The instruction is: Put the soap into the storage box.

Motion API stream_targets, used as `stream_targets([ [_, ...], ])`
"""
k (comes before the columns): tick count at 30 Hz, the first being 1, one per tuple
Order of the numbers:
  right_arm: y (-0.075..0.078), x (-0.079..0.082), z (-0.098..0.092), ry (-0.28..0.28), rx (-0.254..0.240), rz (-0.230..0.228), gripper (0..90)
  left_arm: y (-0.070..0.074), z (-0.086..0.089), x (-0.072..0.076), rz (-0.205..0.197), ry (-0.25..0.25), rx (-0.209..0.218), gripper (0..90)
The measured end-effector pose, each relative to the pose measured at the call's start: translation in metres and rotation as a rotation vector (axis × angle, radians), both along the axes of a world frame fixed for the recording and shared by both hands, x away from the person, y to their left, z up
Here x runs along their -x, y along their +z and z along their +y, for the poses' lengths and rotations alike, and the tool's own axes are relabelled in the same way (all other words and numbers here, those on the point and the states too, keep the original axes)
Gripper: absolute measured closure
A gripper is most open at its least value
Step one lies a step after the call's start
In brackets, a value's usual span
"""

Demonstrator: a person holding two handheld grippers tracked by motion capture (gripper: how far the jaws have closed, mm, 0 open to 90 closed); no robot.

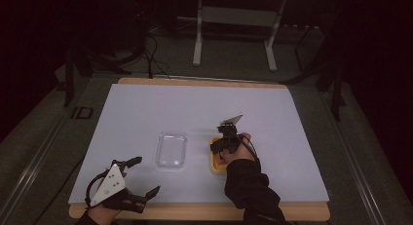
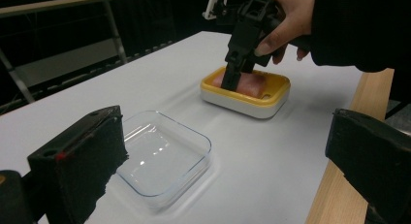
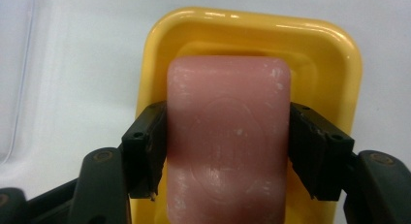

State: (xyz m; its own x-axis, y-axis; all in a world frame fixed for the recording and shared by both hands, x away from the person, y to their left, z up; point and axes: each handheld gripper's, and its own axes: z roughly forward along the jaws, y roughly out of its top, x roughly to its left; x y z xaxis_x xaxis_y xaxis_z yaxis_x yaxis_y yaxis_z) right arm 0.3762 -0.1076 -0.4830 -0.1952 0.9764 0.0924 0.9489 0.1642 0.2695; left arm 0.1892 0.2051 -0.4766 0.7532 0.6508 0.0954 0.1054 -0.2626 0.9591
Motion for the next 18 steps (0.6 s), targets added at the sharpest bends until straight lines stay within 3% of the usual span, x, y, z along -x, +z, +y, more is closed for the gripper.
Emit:
stream_targets([
  [6, 0.02, 0.001, 0.001, 0.034, 0.019, -0.055, 33.2, 0.0, 0.0, 0.0, -0.001, 0.0, 0.0, 1.3],
  [14, 0.041, 0.002, -0.003, 0.137, 0.034, -0.098, 29.1, 0.0, 0.0, -0.001, 0.002, 0.002, -0.001, 1.2],
  [17, 0.048, 0.004, -0.006, 0.18, 0.028, -0.123, 25.1, -0.001, 0.0, -0.001, 0.002, 0.003, -0.005, 1.3],
  [18, 0.05, 0.004, -0.007, 0.213, 0.011, -0.121, 19.0, -0.001, 0.0, -0.002, 0.004, 0.004, -0.004, 1.2],
])
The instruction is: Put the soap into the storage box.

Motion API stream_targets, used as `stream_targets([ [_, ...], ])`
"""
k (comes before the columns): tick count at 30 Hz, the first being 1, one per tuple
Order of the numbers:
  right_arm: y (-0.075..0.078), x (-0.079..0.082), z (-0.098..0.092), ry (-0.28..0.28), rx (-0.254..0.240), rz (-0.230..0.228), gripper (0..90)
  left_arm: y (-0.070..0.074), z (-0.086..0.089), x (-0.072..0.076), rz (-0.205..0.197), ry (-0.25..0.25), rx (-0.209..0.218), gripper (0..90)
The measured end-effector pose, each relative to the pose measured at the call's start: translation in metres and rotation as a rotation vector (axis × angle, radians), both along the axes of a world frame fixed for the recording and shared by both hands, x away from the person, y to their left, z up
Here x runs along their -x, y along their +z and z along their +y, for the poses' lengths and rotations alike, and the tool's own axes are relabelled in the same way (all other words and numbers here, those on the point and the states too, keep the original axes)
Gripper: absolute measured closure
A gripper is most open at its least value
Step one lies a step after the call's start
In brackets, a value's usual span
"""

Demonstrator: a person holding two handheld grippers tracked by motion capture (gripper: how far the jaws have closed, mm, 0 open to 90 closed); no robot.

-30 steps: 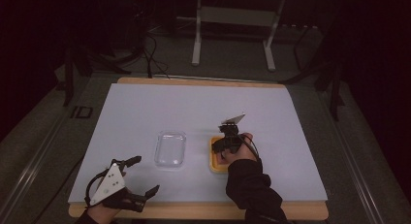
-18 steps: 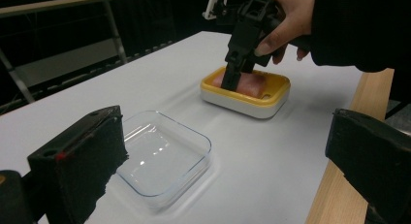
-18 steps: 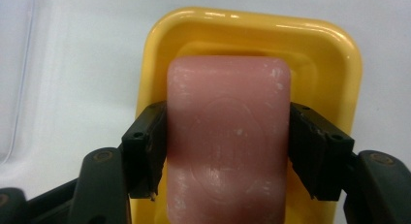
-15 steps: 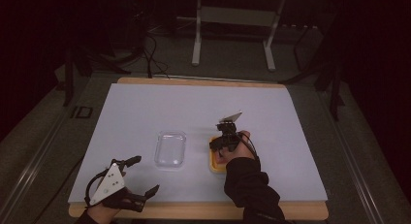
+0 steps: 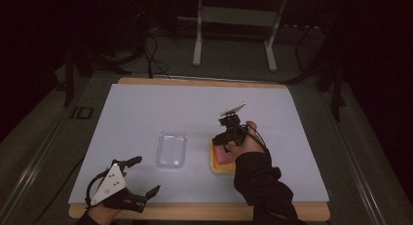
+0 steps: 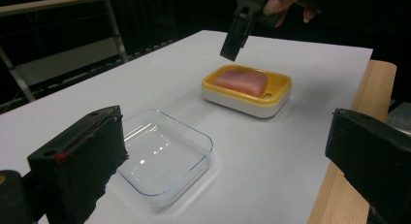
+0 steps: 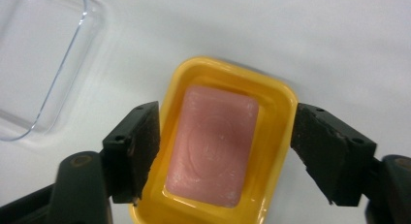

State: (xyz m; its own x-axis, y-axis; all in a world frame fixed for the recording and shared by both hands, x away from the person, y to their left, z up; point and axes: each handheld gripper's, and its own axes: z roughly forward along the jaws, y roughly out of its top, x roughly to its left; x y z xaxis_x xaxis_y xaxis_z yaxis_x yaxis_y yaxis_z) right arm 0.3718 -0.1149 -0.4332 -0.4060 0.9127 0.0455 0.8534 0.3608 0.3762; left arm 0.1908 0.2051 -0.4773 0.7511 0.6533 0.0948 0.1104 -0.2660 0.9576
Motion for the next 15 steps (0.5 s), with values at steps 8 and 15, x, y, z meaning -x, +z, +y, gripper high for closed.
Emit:
stream_targets([
  [8, 0.004, 0.003, -0.011, 0.154, 0.014, -0.05, 11.2, 0.0, 0.001, -0.001, 0.004, 0.006, 0.001, 1.2],
  [15, 0.011, 0.008, -0.032, 0.314, -0.051, -0.079, 11.2, -0.001, 0.002, 0.0, 0.004, 0.009, -0.002, 1.2],
])
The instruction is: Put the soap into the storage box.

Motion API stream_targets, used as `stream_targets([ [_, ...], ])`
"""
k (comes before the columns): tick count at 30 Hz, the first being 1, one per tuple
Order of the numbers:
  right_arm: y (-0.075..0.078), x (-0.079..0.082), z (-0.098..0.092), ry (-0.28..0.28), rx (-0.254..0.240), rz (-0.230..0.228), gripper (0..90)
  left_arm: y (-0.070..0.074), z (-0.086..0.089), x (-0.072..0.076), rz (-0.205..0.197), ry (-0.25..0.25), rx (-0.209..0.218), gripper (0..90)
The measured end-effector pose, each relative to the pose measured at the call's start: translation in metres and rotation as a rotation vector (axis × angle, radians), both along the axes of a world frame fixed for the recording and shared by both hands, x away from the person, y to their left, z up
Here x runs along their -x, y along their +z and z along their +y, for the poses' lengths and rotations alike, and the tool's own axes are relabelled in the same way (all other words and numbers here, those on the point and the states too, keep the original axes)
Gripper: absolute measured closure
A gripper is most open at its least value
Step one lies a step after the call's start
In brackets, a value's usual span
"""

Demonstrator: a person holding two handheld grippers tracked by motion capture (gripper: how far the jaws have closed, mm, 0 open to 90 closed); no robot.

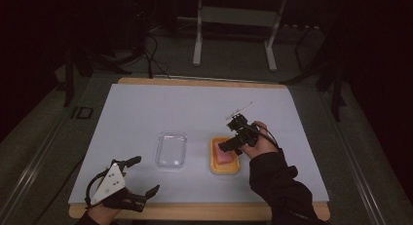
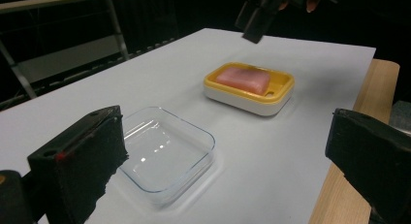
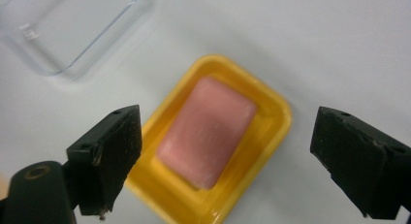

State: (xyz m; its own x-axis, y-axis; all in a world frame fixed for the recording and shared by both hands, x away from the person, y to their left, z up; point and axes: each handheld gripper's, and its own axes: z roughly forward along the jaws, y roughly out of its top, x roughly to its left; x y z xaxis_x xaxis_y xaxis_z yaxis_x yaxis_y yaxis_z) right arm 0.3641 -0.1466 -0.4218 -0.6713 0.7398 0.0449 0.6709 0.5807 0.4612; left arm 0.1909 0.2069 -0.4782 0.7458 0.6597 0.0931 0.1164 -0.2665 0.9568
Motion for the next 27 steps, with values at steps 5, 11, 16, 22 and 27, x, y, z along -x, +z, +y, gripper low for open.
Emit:
stream_targets([
  [5, -0.001, 0.003, -0.015, 0.004, 0.022, -0.015, 12.7, -0.001, 0.0, 0.0, 0.002, 0.001, -0.004, 1.2],
  [11, -0.006, 0.012, -0.034, 0.078, -0.033, -0.051, 12.6, -0.001, 0.001, 0.0, 0.005, 0.007, -0.003, 1.2],
  [16, -0.012, 0.02, -0.053, 0.061, -0.094, -0.077, 12.7, -0.002, 0.0, 0.0, 0.007, 0.01, -0.006, 1.2],
  [22, -0.021, 0.031, -0.078, 0.039, -0.105, -0.128, 12.7, -0.003, 0.0, 0.0, 0.011, 0.013, -0.016, 1.2],
  [27, -0.031, 0.04, -0.096, 0.007, -0.121, -0.169, 13.0, -0.003, 0.0, -0.001, 0.013, 0.016, -0.015, 1.2],
])
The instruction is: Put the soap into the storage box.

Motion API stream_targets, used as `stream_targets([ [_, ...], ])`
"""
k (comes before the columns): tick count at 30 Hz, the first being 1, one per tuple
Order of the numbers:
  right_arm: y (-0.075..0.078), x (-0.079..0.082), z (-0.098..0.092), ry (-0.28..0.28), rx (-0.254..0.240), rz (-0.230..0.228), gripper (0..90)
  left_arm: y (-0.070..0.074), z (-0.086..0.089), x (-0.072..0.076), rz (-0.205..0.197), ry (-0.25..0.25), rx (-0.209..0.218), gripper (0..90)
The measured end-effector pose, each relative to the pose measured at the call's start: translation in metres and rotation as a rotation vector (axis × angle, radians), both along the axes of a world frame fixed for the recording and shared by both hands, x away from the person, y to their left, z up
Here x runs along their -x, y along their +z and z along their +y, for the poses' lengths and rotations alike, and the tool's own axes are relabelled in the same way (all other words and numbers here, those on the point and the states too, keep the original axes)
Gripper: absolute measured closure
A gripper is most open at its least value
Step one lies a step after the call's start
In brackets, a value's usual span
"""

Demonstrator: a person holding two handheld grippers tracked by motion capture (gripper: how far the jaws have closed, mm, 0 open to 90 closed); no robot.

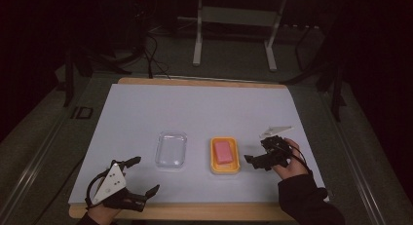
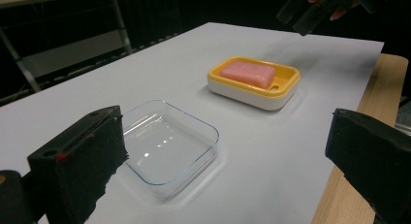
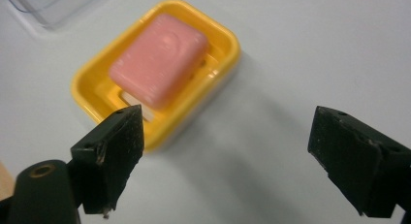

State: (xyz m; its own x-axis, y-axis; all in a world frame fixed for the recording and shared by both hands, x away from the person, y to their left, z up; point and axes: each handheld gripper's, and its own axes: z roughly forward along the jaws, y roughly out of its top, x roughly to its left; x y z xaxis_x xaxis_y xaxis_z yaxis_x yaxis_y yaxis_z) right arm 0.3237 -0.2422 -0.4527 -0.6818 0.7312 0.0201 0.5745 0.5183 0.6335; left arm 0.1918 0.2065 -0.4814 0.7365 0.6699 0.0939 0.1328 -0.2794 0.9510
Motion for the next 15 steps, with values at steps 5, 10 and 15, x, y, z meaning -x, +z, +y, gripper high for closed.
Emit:
stream_targets([
  [5, -0.012, 0.007, -0.018, -0.041, -0.019, 0.009, 13.3, 0.0, 0.0, 0.0, 0.001, 0.003, -0.001, 1.2],
  [10, -0.016, 0.012, -0.025, -0.062, -0.013, 0.008, 13.3, 0.0, 0.001, 0.0, -0.001, 0.004, -0.001, 1.2],
  [15, -0.02, 0.019, -0.033, -0.085, -0.039, -0.008, 13.3, 0.0, 0.001, 0.0, -0.001, 0.003, 0.004, 1.2],
])
